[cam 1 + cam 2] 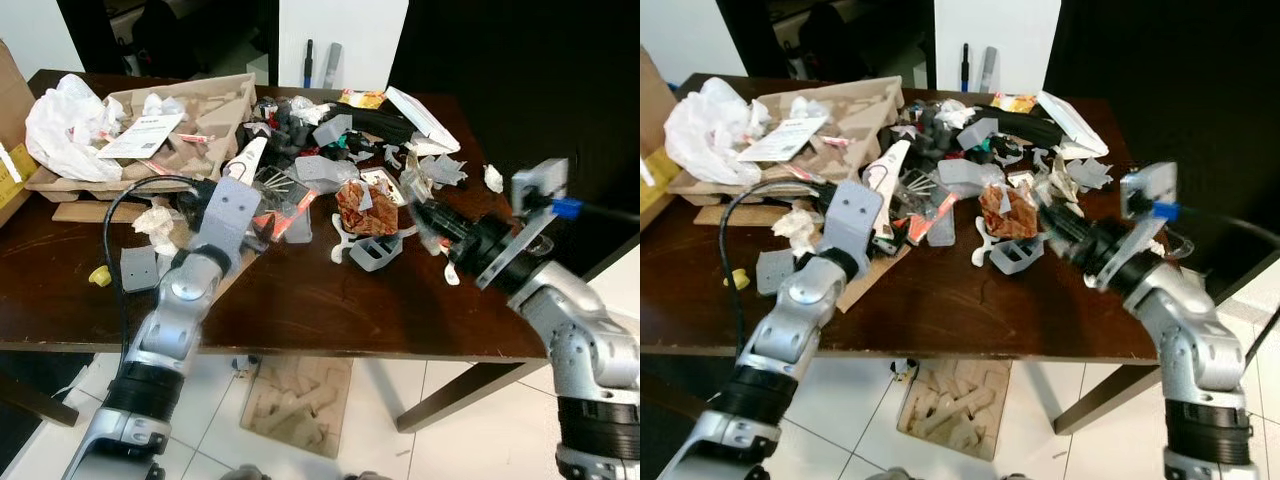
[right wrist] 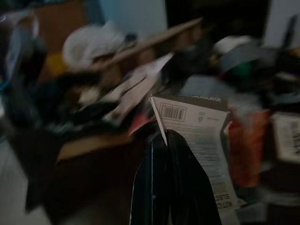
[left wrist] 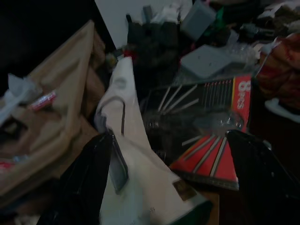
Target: Picking trash to rubbish bin
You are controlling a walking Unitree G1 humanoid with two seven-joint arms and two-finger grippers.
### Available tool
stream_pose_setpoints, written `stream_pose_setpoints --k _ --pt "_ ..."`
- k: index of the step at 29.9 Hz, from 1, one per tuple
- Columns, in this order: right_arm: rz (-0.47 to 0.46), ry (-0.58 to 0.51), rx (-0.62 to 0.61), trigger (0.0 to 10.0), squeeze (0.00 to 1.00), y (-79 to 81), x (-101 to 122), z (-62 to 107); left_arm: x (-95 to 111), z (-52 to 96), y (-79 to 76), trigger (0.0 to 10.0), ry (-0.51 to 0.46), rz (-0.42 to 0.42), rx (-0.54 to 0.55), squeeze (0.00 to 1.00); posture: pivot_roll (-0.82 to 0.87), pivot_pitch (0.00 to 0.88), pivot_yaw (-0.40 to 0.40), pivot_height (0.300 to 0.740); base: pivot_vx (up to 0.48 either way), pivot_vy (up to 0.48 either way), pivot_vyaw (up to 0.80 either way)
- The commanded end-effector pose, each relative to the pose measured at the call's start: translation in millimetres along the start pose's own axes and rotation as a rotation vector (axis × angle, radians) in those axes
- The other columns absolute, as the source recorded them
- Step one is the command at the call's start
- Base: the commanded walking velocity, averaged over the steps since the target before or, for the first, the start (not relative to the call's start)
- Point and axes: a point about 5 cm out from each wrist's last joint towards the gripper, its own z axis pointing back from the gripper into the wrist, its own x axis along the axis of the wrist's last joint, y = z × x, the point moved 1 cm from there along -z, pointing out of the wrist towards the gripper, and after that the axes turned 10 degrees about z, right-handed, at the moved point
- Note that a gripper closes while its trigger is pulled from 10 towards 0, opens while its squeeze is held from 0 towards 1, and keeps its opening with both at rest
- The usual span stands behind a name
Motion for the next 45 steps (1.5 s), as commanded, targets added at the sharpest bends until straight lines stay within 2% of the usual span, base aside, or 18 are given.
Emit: stream_pose_setpoints --k 1,6,9,14,18,30,34,44,45 --pt "0.073 0.041 0.123 0.0 0.00 15.4 0.5 2.5 6.1 2.0 -5.6 10.0 0.006 -0.028 -0.001 0.00 0.02 0.151 -0.027 0.740 0.000 0.000 0.00" --pt "0.083 0.074 0.192 0.0 0.00 23.4 -2.3 4.8 9.2 5.1 -11.7 10.0 0.014 -0.021 -0.003 0.00 0.02 0.151 -0.027 0.740 0.000 0.000 0.00" --pt "0.096 0.131 0.236 0.0 0.00 30.0 -10.4 6.4 1.9 10.0 -16.1 10.0 0.057 -0.013 0.004 0.00 0.02 0.154 -0.026 0.740 0.000 0.000 0.00" --pt "0.106 0.156 0.236 0.0 0.00 30.7 -14.8 6.4 -6.6 12.1 -14.4 10.0 0.096 0.000 0.017 0.00 0.02 0.154 -0.026 0.740 0.000 0.000 0.00" --pt "0.129 0.186 0.248 0.0 0.00 30.6 -19.7 7.8 -23.5 17.1 -10.8 10.0 0.184 0.038 0.065 0.00 0.02 0.153 -0.027 0.740 0.000 0.000 0.00" --pt "0.131 0.200 0.259 0.0 0.00 35.3 -22.9 6.5 -43.0 19.2 -9.5 10.0 0.256 0.079 0.099 0.00 0.01 0.150 -0.029 0.740 0.000 0.000 0.00" --pt "0.136 0.212 0.262 0.0 0.00 36.1 -25.8 5.4 -64.3 21.5 -9.4 10.0 0.331 0.122 0.100 0.00 0.01 0.143 -0.031 0.740 0.000 0.000 0.00" --pt "0.150 0.215 0.240 0.0 0.00 31.8 -25.8 5.2 -70.0 21.7 -13.3 10.0 0.356 0.110 0.087 0.00 0.01 0.140 -0.034 0.740 0.000 0.000 0.00" --pt "0.151 0.214 0.237 0.0 0.00 31.5 -25.8 4.9 -70.2 21.4 -13.6 8.5 0.355 0.109 0.085 0.00 0.01 0.140 -0.034 0.740 0.000 0.000 0.00"
